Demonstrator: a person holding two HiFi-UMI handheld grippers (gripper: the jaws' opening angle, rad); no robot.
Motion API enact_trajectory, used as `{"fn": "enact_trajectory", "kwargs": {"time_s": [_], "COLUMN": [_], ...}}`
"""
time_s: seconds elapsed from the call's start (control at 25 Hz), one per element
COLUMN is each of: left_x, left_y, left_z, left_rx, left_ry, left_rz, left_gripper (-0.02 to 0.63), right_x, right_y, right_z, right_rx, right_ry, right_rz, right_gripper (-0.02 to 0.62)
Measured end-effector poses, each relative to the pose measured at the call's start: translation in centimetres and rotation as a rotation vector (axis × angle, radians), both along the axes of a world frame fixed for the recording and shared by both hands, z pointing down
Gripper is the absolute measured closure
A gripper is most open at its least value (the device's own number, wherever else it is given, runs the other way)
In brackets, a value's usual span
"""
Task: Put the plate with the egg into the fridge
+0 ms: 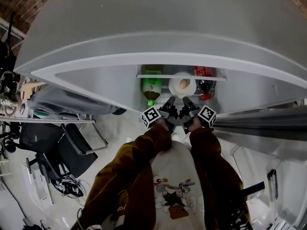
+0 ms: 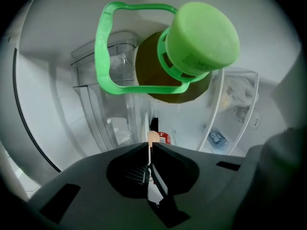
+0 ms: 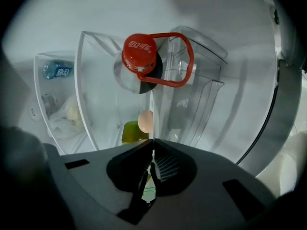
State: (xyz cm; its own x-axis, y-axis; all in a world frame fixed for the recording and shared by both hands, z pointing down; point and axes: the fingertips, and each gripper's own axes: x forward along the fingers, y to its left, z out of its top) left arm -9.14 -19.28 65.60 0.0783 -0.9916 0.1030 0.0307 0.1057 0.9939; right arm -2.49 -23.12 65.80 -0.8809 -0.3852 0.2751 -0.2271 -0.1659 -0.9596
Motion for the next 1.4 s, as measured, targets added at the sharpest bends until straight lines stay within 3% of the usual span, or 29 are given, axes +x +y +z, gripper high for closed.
{"fn": "enact_trajectory", "kwargs": {"time_s": [0.56,1.2,1.4], "left_x": [1.0,0.3,0.2], "left_y": [1.1,2.0,2.1], "left_z": [-0.3,-0.5,-0.6], "left_rx": [-0.015,-0.015,-0.014], "left_ry": [-0.020,-0.029,-0.030], "left_rz": [0.055,0.044,0.045], "left_gripper": [0.595,0.595,0.595], "right_x": [-1.8,-4.1,-4.2], "right_y": [-2.5,-3.2,-3.2], "right_z": [0.5,0.6,0.5], "right_rx": [0.016,-0.002,0.021], "right_ry": [-0.022,-0.009,0.046], "right_rz": [0.005,-0.042,-0.063], "right_gripper": [0.580,0.580,0.553]}}
